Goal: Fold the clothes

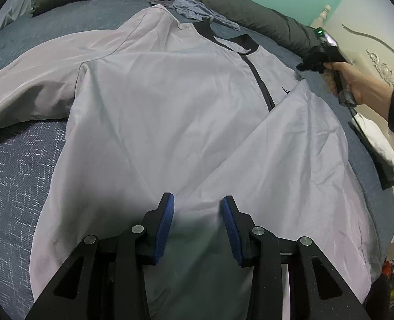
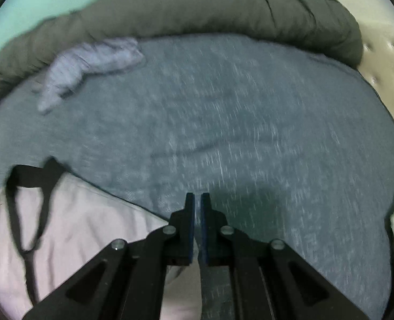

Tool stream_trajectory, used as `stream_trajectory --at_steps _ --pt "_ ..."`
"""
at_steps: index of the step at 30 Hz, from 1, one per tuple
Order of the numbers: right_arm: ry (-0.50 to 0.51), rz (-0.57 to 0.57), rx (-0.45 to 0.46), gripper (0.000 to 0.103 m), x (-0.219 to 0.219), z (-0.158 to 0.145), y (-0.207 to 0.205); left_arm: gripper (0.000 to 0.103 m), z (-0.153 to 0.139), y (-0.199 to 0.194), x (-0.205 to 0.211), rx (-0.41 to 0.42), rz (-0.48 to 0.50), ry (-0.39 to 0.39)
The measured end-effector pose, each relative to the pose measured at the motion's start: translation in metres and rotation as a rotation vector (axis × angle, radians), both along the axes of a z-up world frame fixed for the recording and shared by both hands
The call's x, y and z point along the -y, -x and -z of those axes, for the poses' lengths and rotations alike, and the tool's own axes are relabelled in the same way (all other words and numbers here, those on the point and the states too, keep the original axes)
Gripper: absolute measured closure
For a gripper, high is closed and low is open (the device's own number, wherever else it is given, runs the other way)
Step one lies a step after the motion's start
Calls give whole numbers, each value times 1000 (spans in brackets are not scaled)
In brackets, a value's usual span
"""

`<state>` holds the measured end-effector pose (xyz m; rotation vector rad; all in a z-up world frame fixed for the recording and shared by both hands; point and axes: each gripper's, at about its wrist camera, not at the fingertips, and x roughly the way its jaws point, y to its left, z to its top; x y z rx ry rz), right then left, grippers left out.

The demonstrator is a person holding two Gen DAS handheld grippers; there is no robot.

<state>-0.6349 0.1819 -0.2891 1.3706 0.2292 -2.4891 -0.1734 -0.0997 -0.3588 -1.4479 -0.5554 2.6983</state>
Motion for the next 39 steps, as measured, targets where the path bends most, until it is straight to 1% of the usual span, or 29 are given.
stream_trajectory --at_steps 2,5,6,7,10,13,16,18,20,21,22,23,26,27,29,30,31,32,34,36,38,39 --pt "49 -28 11 96 -14 -5 -14 62 0 -1 1 0 -1 -3" --pt "141 -64 59 81 -39 -1 -45 62 -1 -2 2 0 -2 -10" --pt "157 -74 67 69 -48 1 -58 62 -1 -3 3 0 -2 -15" --pt "170 -82 74 63 -58 3 -72 62 -1 -3 3 0 -3 -17" --pt "214 -104 105 63 -85 10 -117 62 -2 -6 3 2 -4 -15" --pt "238 -122 148 63 -102 26 -157 62 -3 -8 3 3 -5 -10" --pt "266 -111 180 63 -109 40 -173 62 -5 -7 1 6 -6 0" --pt "334 -83 192 63 -115 45 -179 62 -4 -8 1 8 -9 5" --pt "375 -72 205 79 -115 50 -183 62 -4 -8 1 8 -10 8" --pt "375 -69 214 95 -115 52 -186 62 -4 -8 1 7 -10 8" --pt "372 -64 211 99 -114 53 -188 62 -4 -8 1 6 -10 6" --pt "379 -48 197 100 -116 52 -190 62 -3 -8 1 6 -9 4" --pt "408 11 149 102 -128 49 -196 62 -2 -7 2 7 -10 1" --pt "403 65 131 103 -137 50 -199 62 -2 -7 2 7 -10 1" --pt "416 138 154 103 -153 62 -198 62 -2 -7 2 9 -10 1" --pt "415 148 168 103 -157 66 -198 62 -1 -6 3 9 -10 0" --pt "413 154 181 103 -161 71 -198 62 -1 -6 3 9 -10 0" --pt "432 144 171 103 -163 69 -199 62 -1 -6 3 9 -10 1" --pt "454 127 129 101 -163 57 -197 62 -1 -6 2 8 -10 1" --pt "442 102 108 100 -156 46 -186 62 -1 -6 2 8 -11 1" --pt "422 74 85 96 -146 35 -174 62 -1 -6 1 8 -13 1" --pt "408 58 70 90 -139 29 -167 62 -1 -6 1 8 -13 1"
